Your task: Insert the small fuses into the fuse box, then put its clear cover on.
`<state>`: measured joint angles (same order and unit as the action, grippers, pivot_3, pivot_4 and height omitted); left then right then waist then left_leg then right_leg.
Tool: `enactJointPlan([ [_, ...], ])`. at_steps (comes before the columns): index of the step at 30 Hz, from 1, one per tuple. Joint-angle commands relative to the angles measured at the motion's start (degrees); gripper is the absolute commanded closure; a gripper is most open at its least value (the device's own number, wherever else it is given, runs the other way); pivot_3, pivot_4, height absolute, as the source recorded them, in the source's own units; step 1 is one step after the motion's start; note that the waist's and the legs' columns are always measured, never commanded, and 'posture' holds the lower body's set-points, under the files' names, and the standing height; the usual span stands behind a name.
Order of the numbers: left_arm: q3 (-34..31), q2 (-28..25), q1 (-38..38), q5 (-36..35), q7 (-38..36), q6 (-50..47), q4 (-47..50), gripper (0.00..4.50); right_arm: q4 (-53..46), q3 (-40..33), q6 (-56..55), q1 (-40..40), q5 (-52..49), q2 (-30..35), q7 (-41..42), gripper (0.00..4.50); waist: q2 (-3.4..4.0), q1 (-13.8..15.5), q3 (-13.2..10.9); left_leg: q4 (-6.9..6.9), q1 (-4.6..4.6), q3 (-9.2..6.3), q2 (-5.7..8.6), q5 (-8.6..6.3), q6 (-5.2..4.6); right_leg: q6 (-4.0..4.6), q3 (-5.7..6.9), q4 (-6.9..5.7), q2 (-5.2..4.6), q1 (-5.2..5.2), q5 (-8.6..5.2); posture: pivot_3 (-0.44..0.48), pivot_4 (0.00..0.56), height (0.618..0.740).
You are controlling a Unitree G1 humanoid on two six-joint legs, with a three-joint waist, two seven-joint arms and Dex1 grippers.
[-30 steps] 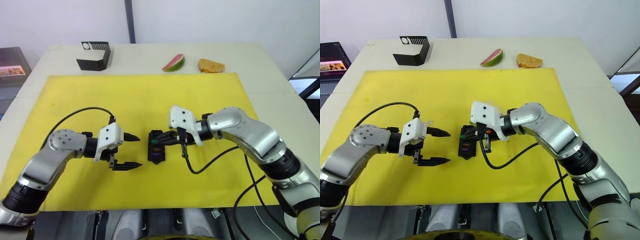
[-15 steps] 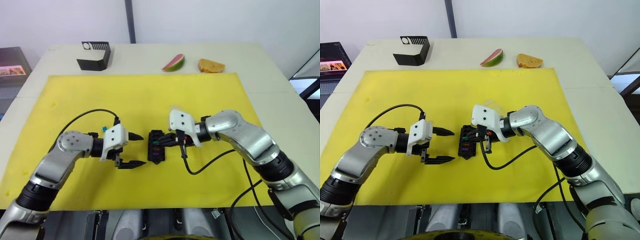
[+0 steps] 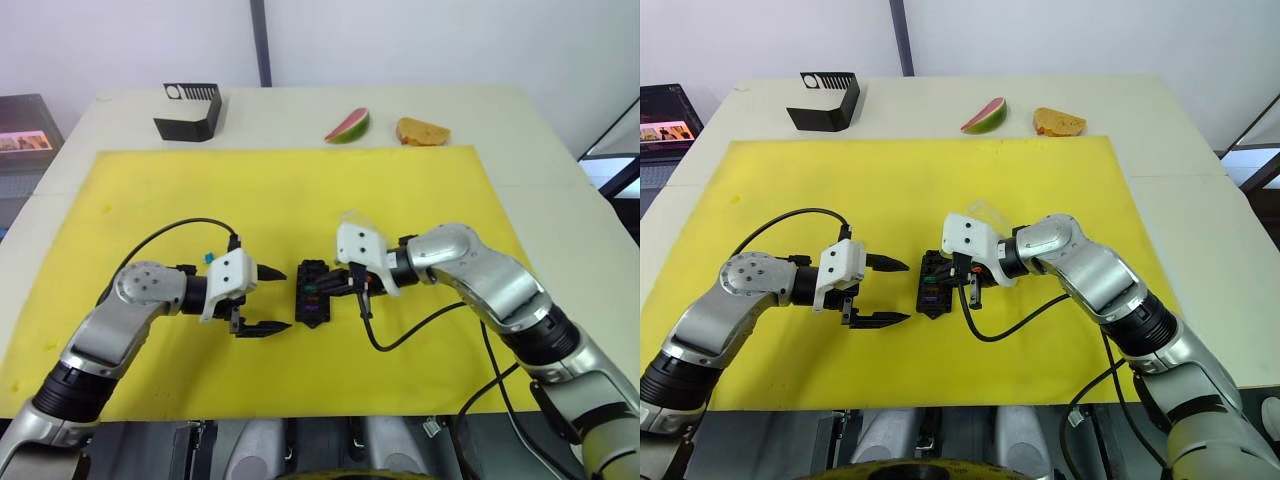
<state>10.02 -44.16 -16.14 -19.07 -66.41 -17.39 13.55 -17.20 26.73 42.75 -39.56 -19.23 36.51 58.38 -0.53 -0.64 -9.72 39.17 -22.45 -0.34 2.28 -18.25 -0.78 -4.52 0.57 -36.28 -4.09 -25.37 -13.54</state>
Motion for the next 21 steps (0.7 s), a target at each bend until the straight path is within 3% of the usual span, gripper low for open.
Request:
enactJointPlan([
  [1,-0.5,-0.2,0.2,0.2,-0.4,0.9,0.9,0.09,-0.5,-1.2,-1.0,-0.1,0.5,-0.6,0.3,4.5,0.0,0.0,0.0,0.0,0.0,0.0,0.0,0.0,0.0,0.0,0.0,-0.01,0.0,0.0,0.0,0.0,0.15,0.74],
  [21,-0.2,0.0,0.7,1.0,-0.8,0.9,1.4,0.09,-1.3,-3.5,1.6,-1.1,-0.6,-1.1,1.0,4.5,0.0,0.0,0.0,0.01,0.01,0.0,0.0,0.01,0.02,0.0,0.0,-0.04,0.01,0.0,0.0,0.0,0.15,0.74],
])
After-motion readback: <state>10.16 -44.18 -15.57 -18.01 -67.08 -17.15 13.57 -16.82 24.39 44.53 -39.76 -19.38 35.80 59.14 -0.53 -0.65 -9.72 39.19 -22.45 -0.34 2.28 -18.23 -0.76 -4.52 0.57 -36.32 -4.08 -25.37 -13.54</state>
